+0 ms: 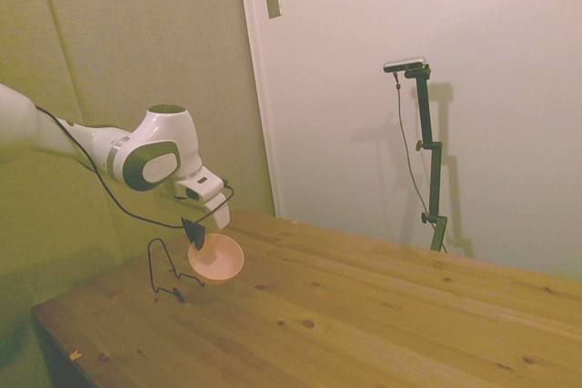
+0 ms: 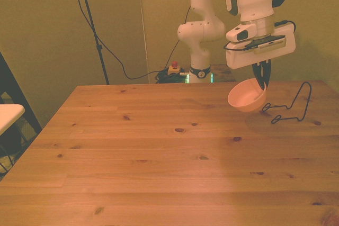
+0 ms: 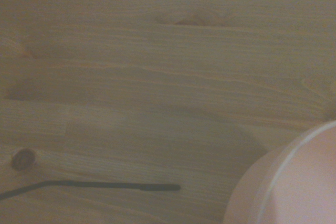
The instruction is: Load the bowl
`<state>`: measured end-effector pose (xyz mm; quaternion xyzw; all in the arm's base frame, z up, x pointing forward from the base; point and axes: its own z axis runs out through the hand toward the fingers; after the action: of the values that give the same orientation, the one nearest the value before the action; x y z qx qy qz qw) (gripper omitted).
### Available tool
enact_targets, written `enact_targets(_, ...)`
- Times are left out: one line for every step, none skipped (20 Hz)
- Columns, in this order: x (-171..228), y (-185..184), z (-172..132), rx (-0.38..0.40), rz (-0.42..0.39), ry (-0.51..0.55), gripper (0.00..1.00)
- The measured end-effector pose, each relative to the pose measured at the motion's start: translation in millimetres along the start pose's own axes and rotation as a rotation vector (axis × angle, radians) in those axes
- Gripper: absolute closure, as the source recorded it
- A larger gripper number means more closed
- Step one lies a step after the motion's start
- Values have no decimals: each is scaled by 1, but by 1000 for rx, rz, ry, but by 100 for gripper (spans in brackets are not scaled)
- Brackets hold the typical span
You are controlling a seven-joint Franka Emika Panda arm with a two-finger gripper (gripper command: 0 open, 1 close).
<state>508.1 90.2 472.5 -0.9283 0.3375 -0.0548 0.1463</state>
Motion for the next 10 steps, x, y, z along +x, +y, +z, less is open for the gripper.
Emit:
enact_targets(-3,-1,0,19,-7,-13,100)
enact_targets(-7,-1,-1,42,-14,-29,100)
enact_targets(-10,-1,-3,67,-18,-46,100)
enact_targets(-12,1,-4,95,-20,-68,100)
enact_targets(-14,3,-6,124,-20,-90,100)
enact_targets(-16,6,-6,153,-17,-115,100)
enact_targets(-16,8,-5,179,-13,-146,100)
enact_targets(-16,11,-4,209,-11,-181,100)
enact_targets(-16,12,-2,242,-11,-217,100)
enact_targets(-17,13,0,270,-17,-246,100)
